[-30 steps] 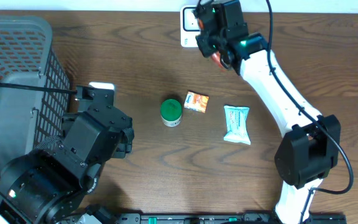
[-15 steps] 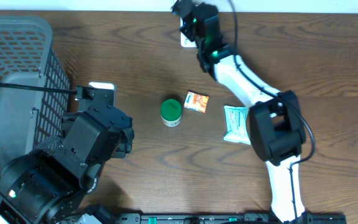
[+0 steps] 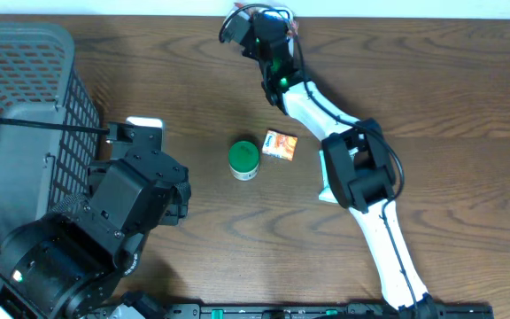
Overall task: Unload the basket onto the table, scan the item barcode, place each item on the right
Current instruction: 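Hold the TOP bar in front of the scanner window, then carry the TOP bar to the right table edge and release it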
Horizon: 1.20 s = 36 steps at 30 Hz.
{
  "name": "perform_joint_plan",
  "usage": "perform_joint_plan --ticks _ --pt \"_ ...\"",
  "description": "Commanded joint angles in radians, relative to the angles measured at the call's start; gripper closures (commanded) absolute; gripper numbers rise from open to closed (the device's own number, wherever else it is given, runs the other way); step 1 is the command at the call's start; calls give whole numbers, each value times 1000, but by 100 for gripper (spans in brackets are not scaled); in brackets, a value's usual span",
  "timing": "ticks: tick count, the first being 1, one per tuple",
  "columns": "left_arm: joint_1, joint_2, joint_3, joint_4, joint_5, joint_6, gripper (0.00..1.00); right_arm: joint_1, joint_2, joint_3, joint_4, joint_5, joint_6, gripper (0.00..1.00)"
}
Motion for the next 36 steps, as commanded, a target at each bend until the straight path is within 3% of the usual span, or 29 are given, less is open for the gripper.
perform_joint_plan --ticks 1,8,14,24,31,36 --pt "3 -1 10 -4 -13 -13 25 15 30 42 -46 -17 -126 99" --pt "3 -1 10 -4 -13 -12 25 16 29 42 -165 -54 -108 99" --pt "3 -1 10 -4 -13 -13 25 39 -53 42 -281 -54 3 99" --pt "3 -1 10 -4 -13 -12 25 23 -364 42 -749 2 319 99" --pt "3 -1 10 -4 -13 -13 25 -54 -491 42 -1114 76 560 99" --pt "3 -1 10 -5 -13 -12 25 -158 -508 42 -1332 277 669 99"
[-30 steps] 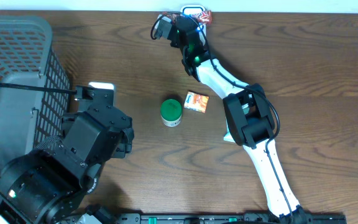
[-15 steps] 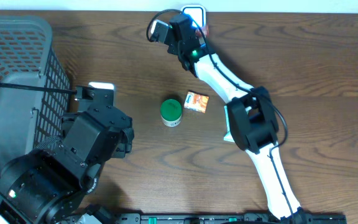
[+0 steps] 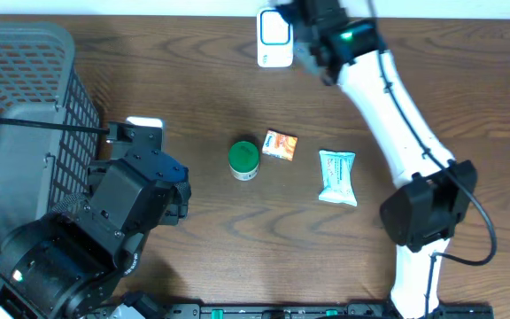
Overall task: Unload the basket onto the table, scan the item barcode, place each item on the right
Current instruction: 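Carry the TOP bar to the right table edge and release it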
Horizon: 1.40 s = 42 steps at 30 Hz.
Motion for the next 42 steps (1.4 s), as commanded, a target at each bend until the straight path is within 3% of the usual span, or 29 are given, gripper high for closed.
perform_joint_plan --ticks 1,7,11,17,30,36,37,39,40,41,42 --pt "3 -1 10 -4 -14 -13 25 -80 2 -2 -88 190 141 99" --pt "3 -1 10 -4 -14 -13 25 -278 2 -5 -241 290 195 99" --pt "3 -1 10 -4 -14 -13 25 -409 2 -38 -240 294 209 99" --pt "3 -1 10 -4 -14 -12 25 -590 2 -177 -149 243 255 99" --pt "3 -1 10 -4 -14 -12 25 -833 2 -653 307 351 215 99" --pt "3 -1 10 -4 -14 -12 25 -939 1 -672 333 362 224 99" --pt "3 -1 10 -4 -14 -12 25 -949 0 -667 328 362 236 96" --pt "3 -1 10 -4 -14 -13 25 -964 -9 -654 318 361 267 78" --pt "3 -1 10 -4 -14 -12 25 -966 -17 -648 315 356 275 61" --pt "3 -1 10 -4 -14 -12 25 -966 -30 -644 315 350 274 31" --pt "3 -1 10 -4 -14 -13 25 -963 -40 -641 315 350 275 19"
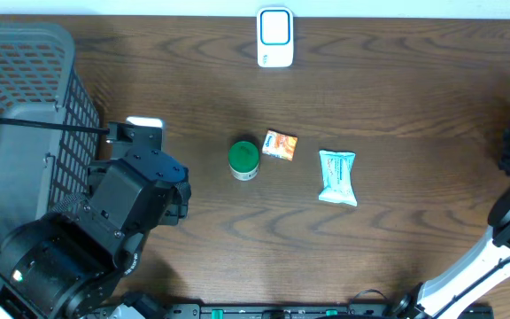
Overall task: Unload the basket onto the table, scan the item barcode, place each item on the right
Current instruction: 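Carry the TOP bar to the right table edge and release it, then reach the right gripper down to the mint-green wipes pack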
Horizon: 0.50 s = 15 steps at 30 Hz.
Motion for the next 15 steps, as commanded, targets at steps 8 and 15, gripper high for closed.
perform_joint_plan --ticks 8,15 --pt "3 -1 10 -5 -14 -12 25 95 -220 43 -58 -328 117 1" --pt "3 -1 10 -4 -14 -12 25 248 -308 43 -214 -975 211 1"
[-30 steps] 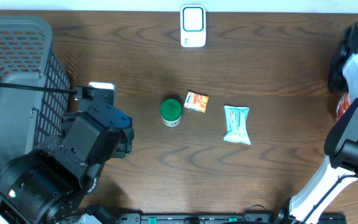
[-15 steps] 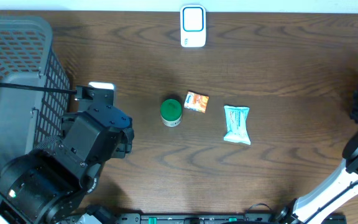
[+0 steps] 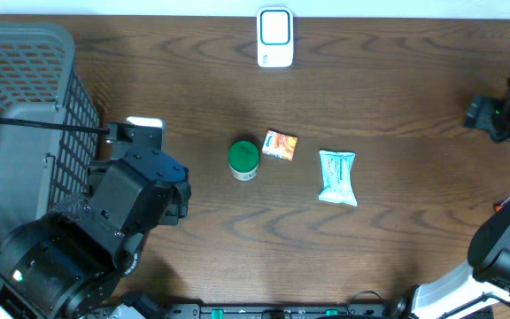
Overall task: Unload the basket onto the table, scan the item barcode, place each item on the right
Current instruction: 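Reach the right gripper down to the mint-green wipes pack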
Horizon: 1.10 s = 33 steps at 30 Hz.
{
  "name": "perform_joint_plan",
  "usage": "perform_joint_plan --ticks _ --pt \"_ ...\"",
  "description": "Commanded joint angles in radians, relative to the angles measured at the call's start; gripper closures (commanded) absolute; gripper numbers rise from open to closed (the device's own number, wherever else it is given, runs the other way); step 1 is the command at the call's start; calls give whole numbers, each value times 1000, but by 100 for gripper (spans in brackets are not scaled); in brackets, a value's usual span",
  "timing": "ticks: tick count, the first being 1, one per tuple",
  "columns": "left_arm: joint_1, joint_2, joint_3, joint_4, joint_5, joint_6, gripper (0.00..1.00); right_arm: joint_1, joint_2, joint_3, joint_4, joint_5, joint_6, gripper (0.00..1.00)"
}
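Note:
In the overhead view a white scanner with a blue face (image 3: 274, 37) stands at the table's far edge, centre. Three items lie mid-table: a green-lidded jar (image 3: 244, 159), a small orange packet (image 3: 280, 144) and a teal pouch (image 3: 337, 176). My right gripper (image 3: 478, 113) shows as a dark tip at the right edge, well away from the items, and its jaws are too small to read. My left arm's black bulk fills the lower left. The left gripper (image 3: 138, 131) points toward the basket, its fingers hidden by its own body.
A grey mesh basket (image 3: 25, 80) stands at the left edge with a black cable (image 3: 42, 127) running across it. The white right arm rises along the right edge. Dark wooden table (image 3: 414, 71) surrounds the items.
The right arm's head has shifted up and inward along the right edge, so its dark tip now shows. The scanner, the three items and the left arm have not moved.
My right arm first reached across the table to the far centre, covering the pouch, with no scanner showing. Then the scanner stood at the far edge with the gripper right beside it. Afterwards the arm was away at the right edge, where it remains.

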Motion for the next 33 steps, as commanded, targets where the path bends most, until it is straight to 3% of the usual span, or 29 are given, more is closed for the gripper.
perform_joint_plan --ticks 1,7,14,21,24,25,33 --pt "3 -1 10 -4 -13 -12 25 92 -13 11 -82 -445 91 1" --pt "3 -1 10 -4 -13 -13 25 236 -11 -20 -229 -478 178 1" --pt "3 -1 10 -4 -13 -13 25 391 -11 -29 -385 -479 133 1" --pt "3 -1 10 -4 -13 -12 25 486 -11 -113 -379 -480 -19 1" --pt "3 -1 10 -4 -13 -13 25 511 -11 -167 -388 -478 -21 8" --pt "3 -1 10 -4 -13 -13 25 533 -11 -185 -385 -458 -24 1" --pt "3 -1 10 -4 -13 -13 25 714 -34 -192 -364 -171 128 1"
